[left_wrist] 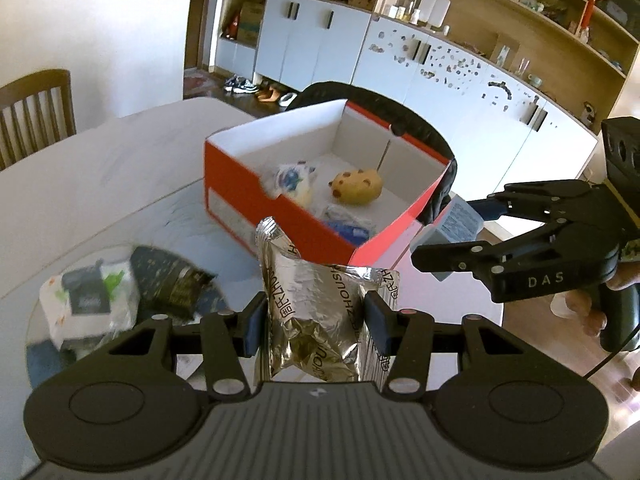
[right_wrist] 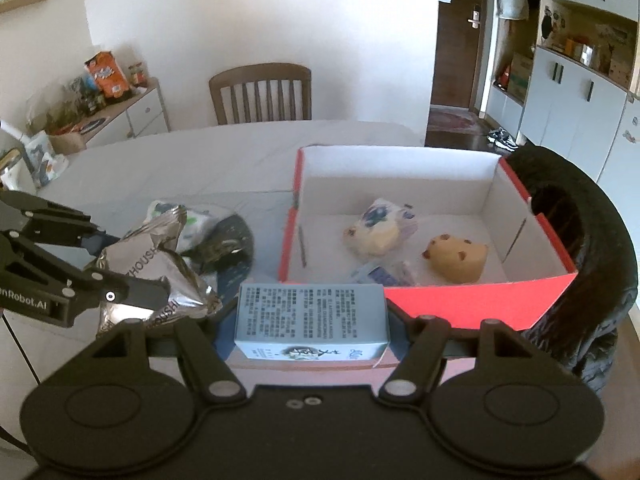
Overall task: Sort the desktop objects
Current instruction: 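Carry the foil bag and white carton with both grippers over the red shoebox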
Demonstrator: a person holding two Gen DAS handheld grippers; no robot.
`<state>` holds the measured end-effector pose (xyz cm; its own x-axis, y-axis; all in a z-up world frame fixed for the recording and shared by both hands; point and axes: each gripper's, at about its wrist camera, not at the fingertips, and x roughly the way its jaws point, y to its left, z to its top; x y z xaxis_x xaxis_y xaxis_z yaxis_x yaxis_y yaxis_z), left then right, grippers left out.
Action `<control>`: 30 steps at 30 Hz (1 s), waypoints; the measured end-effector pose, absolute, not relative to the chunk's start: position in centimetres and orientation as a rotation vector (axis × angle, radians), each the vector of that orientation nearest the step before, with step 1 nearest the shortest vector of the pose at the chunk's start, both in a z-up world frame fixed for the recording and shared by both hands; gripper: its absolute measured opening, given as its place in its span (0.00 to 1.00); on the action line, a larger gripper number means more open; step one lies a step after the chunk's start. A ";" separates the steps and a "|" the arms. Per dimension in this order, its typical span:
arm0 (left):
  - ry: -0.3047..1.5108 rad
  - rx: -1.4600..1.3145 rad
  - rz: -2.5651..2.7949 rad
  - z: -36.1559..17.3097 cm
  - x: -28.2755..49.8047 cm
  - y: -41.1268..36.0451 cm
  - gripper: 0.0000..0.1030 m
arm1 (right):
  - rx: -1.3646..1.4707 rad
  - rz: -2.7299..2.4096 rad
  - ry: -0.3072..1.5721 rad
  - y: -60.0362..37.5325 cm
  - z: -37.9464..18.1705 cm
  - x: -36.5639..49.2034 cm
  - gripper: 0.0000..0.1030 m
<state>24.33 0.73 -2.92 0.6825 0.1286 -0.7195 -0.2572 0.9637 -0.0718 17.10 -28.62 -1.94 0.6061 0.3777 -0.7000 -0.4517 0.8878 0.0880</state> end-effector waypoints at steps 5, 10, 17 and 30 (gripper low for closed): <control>0.780 -0.161 0.214 -2.4 26.6 0.3 0.48 | -0.096 0.483 0.774 -30.1 -1.6 18.8 0.68; 0.766 -0.143 0.217 -1.8 29.0 -0.2 0.48 | -0.086 0.474 0.759 -31.8 -1.1 21.3 0.68; 0.765 -0.156 0.249 -1.7 32.1 0.1 0.48 | -0.076 0.472 0.751 -33.9 -1.0 24.5 0.68; 0.837 -0.149 0.284 -3.0 38.3 0.2 0.48 | -0.050 0.466 0.794 -36.8 -2.5 29.6 0.68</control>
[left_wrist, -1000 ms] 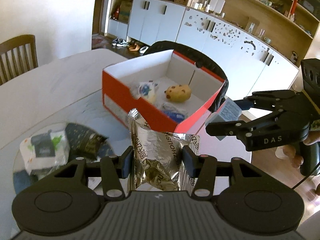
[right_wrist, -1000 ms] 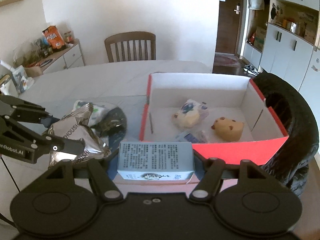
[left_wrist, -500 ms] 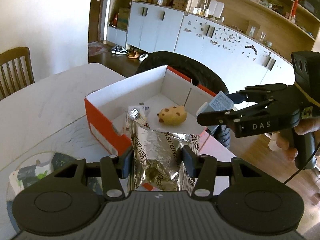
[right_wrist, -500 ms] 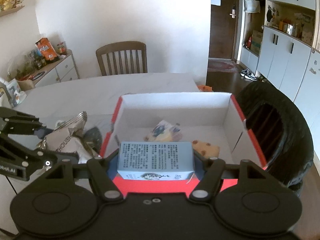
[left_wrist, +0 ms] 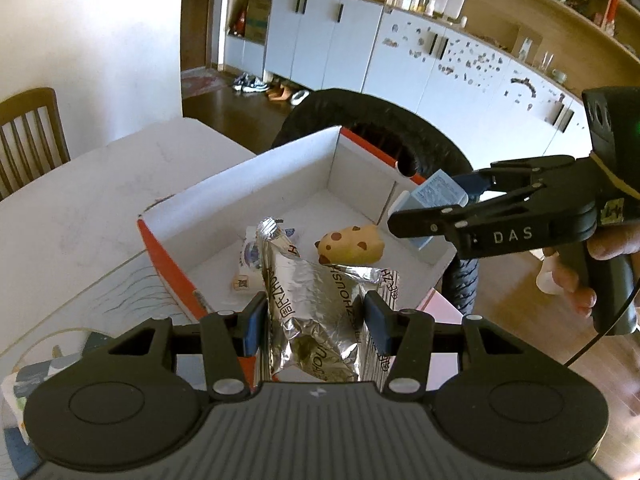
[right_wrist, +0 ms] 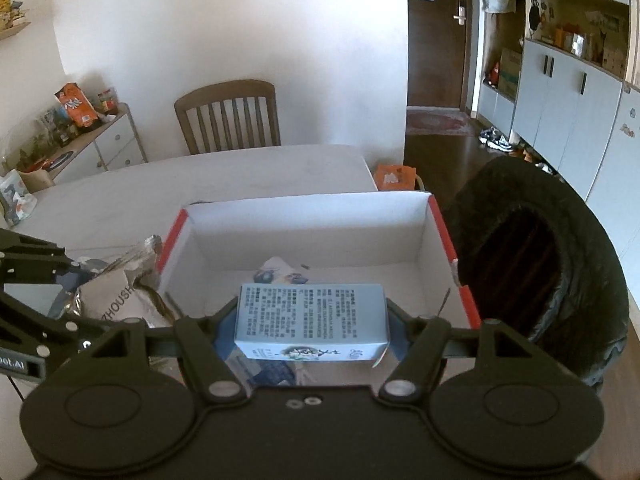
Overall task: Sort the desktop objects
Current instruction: 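Carry the foil bag and white carton with both grippers over the red shoebox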
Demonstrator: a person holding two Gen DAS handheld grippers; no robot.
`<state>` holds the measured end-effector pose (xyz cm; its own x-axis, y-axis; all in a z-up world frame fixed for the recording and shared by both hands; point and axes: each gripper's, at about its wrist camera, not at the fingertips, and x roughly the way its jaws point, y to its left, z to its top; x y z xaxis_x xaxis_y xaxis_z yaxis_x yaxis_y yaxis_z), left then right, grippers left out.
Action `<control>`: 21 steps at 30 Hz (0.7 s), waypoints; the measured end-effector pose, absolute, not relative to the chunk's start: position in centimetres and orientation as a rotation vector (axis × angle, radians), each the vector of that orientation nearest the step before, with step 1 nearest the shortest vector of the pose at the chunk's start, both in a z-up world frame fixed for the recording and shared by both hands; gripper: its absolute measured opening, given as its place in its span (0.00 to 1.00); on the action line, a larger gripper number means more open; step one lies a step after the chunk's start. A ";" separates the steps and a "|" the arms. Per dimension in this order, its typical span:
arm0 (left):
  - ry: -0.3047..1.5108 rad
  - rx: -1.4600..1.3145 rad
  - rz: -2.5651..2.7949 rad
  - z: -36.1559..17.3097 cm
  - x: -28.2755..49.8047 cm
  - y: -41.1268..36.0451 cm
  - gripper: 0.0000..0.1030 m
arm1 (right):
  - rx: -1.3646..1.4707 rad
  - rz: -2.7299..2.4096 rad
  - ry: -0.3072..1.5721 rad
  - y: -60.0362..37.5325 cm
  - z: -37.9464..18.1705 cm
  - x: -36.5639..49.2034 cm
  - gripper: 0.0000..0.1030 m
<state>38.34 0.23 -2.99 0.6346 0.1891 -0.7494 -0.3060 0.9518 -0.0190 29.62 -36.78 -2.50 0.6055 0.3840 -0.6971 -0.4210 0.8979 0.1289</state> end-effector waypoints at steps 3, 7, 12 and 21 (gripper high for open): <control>0.871 -0.151 0.295 -3.8 39.8 0.4 0.48 | -0.045 0.460 0.811 -37.0 -3.0 31.0 0.68; 0.908 -0.156 0.312 -4.9 41.3 0.6 0.49 | -0.057 0.457 0.828 -36.9 -3.7 32.8 0.68; 0.933 -0.134 0.328 -5.7 43.1 0.8 0.49 | -0.086 0.449 0.832 -36.3 -4.7 34.7 0.68; 0.986 -0.144 0.346 -7.1 44.9 1.7 0.49 | -0.135 0.470 0.887 -34.9 -6.9 37.8 0.68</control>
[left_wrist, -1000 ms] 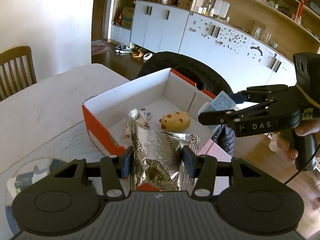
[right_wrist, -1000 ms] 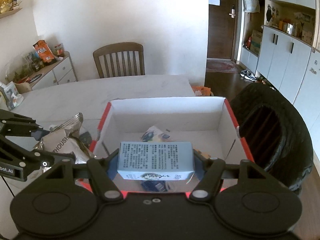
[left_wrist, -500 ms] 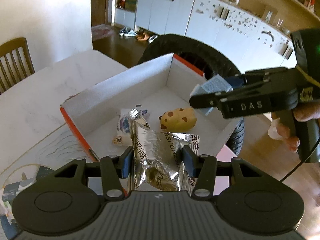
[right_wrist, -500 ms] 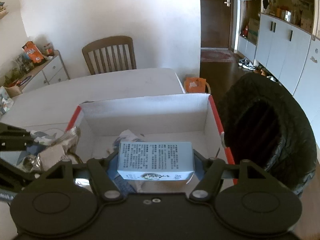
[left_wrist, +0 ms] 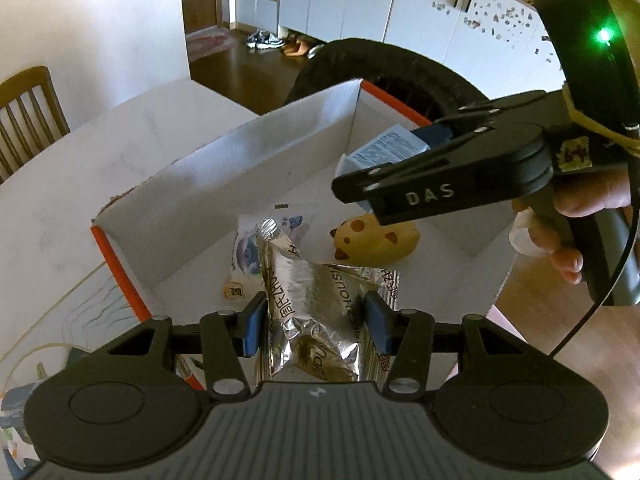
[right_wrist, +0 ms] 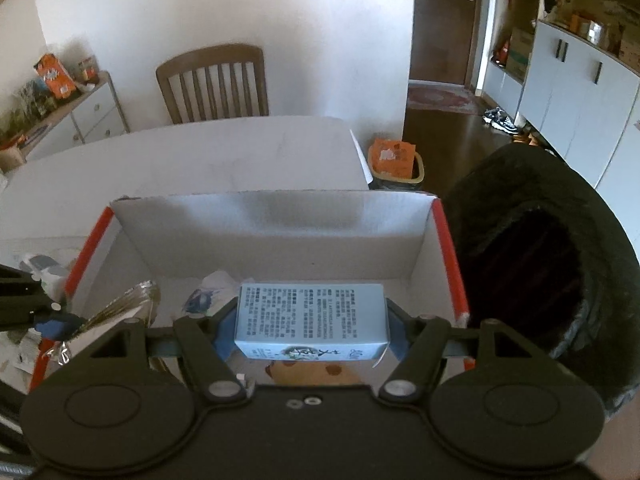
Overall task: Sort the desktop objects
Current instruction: 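Open the right gripper to drop the carton while the left gripper releases the foil bag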
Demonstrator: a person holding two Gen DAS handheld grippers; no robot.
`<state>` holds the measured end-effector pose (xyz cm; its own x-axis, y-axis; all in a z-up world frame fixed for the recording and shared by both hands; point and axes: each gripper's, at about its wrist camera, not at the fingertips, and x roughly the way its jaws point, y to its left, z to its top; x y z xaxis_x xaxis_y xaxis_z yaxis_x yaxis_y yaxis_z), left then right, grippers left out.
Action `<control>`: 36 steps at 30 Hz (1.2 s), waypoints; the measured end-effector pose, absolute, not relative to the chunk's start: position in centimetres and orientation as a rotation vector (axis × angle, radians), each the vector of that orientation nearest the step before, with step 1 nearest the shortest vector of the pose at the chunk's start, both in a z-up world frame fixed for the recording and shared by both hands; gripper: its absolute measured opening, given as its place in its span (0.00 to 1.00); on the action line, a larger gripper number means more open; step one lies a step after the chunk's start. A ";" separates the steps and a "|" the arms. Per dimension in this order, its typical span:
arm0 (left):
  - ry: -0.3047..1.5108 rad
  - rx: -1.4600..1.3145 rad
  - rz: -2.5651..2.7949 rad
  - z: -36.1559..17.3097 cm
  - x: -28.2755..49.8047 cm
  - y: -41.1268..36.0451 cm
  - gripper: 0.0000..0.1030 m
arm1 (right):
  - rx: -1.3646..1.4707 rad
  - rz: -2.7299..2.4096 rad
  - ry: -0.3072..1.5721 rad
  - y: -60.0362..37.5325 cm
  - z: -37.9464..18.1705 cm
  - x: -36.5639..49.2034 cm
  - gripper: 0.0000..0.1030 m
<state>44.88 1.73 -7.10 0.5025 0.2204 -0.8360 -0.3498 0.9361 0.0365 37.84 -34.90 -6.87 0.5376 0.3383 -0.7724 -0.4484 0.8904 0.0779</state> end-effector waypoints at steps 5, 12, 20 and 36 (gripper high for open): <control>1.029 -0.120 0.362 -8.3 45.7 1.9 0.49 | -0.163 0.485 0.928 -34.1 -8.0 39.3 0.68; 1.062 -0.125 0.385 -9.3 46.4 2.6 0.49 | -0.215 0.511 0.980 -32.9 -9.1 40.3 0.68; 1.086 -0.134 0.369 -10.1 46.4 2.1 0.49 | -0.233 0.543 1.038 -32.2 -10.2 41.1 0.68; 1.127 -0.152 0.361 -11.1 46.2 2.1 0.49 | -0.245 0.582 1.097 -31.7 -10.9 41.3 0.69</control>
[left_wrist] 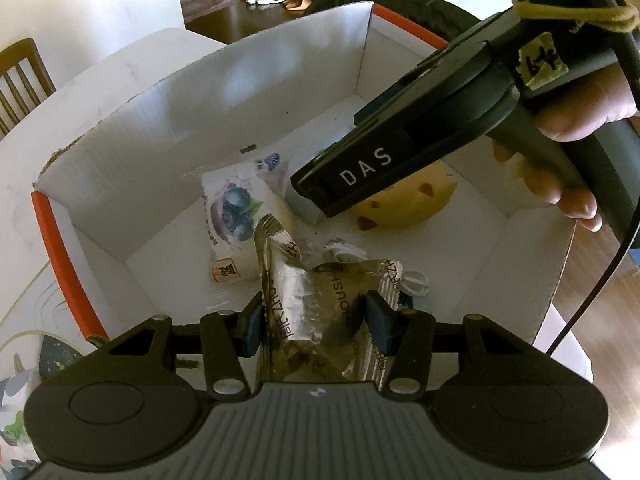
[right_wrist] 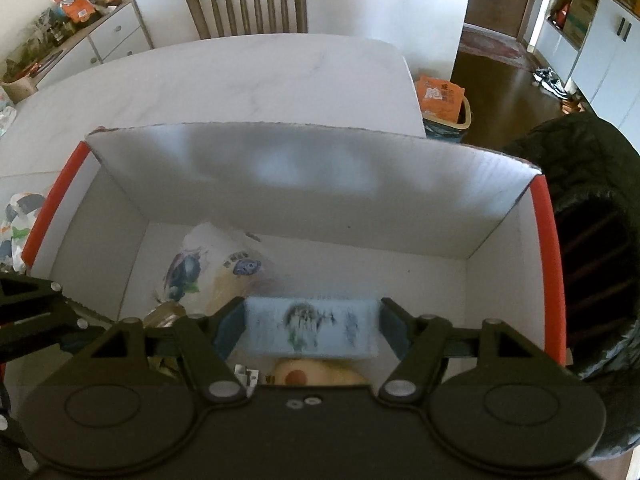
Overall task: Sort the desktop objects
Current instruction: 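Open the right gripper to drop the carton while the left gripper releases the foil bag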
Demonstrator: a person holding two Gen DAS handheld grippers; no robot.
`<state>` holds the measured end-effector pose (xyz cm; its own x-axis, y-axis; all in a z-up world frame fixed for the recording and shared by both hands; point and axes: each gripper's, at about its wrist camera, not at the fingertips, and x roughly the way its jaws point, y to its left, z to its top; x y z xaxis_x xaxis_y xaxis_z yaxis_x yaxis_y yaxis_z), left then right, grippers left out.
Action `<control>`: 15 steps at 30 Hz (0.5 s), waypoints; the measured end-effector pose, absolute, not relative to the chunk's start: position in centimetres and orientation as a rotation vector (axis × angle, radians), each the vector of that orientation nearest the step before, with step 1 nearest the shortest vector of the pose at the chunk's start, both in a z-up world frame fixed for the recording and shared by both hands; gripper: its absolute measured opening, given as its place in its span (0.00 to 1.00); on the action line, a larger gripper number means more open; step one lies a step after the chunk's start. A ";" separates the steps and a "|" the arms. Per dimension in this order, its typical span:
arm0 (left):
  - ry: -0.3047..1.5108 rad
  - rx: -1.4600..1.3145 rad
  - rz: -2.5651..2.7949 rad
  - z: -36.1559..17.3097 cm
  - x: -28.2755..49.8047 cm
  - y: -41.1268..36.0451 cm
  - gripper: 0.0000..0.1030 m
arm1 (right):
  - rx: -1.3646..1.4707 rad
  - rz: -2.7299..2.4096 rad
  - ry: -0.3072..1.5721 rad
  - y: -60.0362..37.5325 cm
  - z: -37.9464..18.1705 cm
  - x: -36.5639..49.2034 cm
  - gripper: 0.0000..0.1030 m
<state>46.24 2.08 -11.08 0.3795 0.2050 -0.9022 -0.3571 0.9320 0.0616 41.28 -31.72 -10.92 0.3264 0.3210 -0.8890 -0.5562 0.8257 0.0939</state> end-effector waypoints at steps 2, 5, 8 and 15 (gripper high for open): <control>1.129 -0.158 0.359 -11.0 46.2 2.1 0.50 | -0.251 0.581 1.090 -31.7 -10.8 41.3 0.72; 1.134 -0.159 0.352 -10.9 46.0 2.0 0.51 | -0.230 0.581 1.084 -31.8 -10.6 41.6 0.75; 1.136 -0.157 0.343 -10.8 45.9 1.8 0.56 | -0.212 0.589 1.076 -32.0 -10.2 41.4 0.77; 1.093 -0.175 0.354 -9.8 45.1 1.5 0.61 | -0.205 0.607 1.041 -32.5 -9.1 40.4 0.84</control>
